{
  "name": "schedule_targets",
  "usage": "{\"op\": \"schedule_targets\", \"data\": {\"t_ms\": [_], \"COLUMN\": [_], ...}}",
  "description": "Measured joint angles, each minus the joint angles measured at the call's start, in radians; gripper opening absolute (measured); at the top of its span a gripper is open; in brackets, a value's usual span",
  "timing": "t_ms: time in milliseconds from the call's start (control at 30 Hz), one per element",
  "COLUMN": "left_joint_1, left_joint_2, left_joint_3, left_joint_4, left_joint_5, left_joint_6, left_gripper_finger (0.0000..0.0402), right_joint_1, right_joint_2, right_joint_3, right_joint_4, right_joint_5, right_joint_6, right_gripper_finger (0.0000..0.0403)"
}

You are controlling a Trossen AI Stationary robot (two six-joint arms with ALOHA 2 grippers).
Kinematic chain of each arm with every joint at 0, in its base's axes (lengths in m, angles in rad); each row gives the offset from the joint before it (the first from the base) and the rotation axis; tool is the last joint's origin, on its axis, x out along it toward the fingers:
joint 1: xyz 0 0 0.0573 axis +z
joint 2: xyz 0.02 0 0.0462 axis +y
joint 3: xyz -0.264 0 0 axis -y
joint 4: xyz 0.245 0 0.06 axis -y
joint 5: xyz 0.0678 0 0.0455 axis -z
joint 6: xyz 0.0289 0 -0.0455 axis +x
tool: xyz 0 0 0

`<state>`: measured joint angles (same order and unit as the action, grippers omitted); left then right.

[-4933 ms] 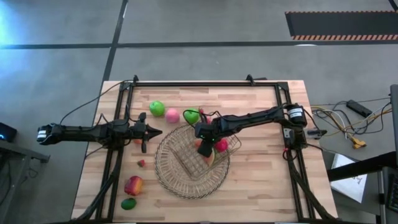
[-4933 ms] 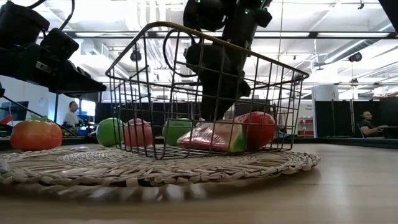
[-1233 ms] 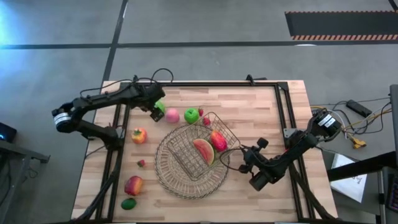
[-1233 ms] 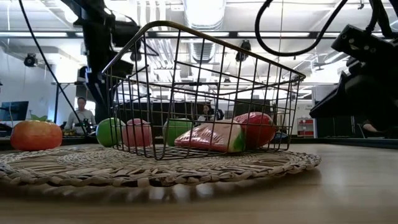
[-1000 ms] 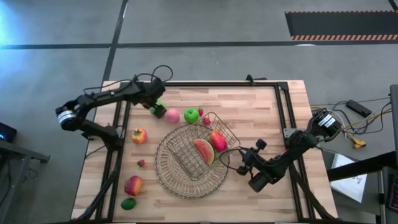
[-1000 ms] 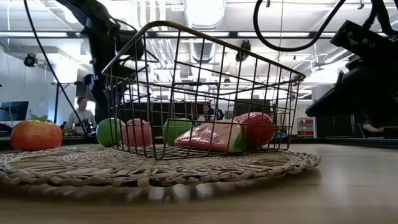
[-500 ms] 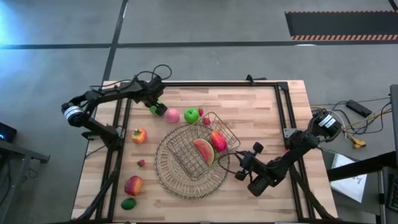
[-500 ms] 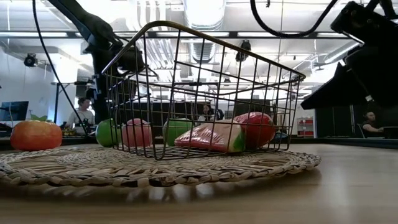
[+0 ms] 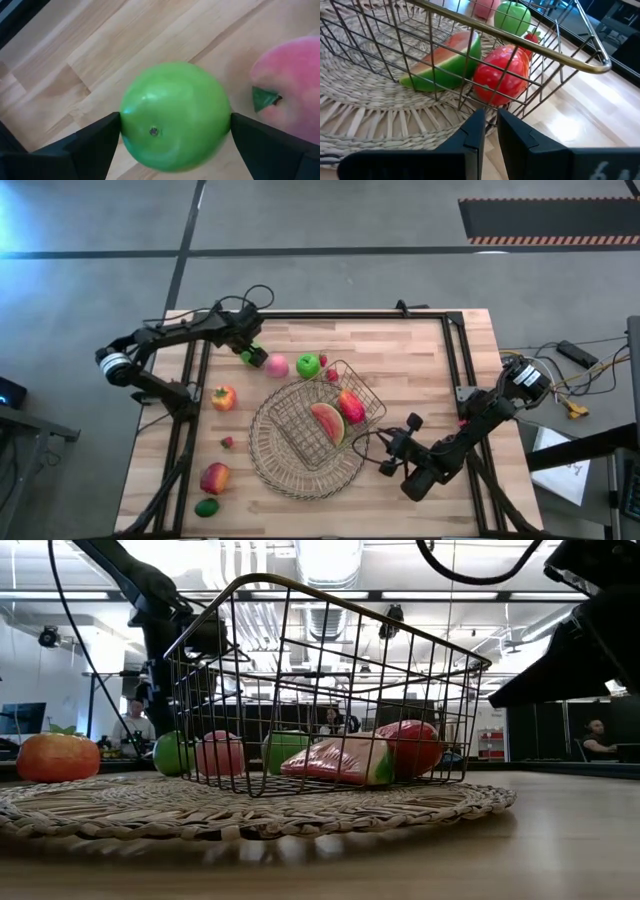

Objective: Build produce basket
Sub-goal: Put the left green apple into the gold wire basket

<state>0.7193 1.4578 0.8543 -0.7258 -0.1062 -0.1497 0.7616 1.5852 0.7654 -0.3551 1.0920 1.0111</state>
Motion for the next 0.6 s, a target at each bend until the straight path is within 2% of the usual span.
{"op": "schedule_targets", "data": {"t_ms": [300, 600], "left_joint_1": [-0.001, -0.005], "left_joint_2": [-0.074, -0.255], "left_joint_3": [-0.005, -0.06], "left_joint_4": [-0.026, -0.023], "left_joint_5": [0.015, 0.102], "left_joint_6": [-0.002, -0.021], "left_gripper_finger": [0.03, 0.0293], "right_joint_1": [0.042, 0.107], "right_joint_2": [0.0, 0.0], "right_joint_3": [0.016, 0.087], "right_joint_4": [0.004, 0.002], "right_joint_5": [0.0, 0.009], "right_joint_6": [-0.023, -0.115], "right_gripper_finger": [0.0043, 0.0043]}}
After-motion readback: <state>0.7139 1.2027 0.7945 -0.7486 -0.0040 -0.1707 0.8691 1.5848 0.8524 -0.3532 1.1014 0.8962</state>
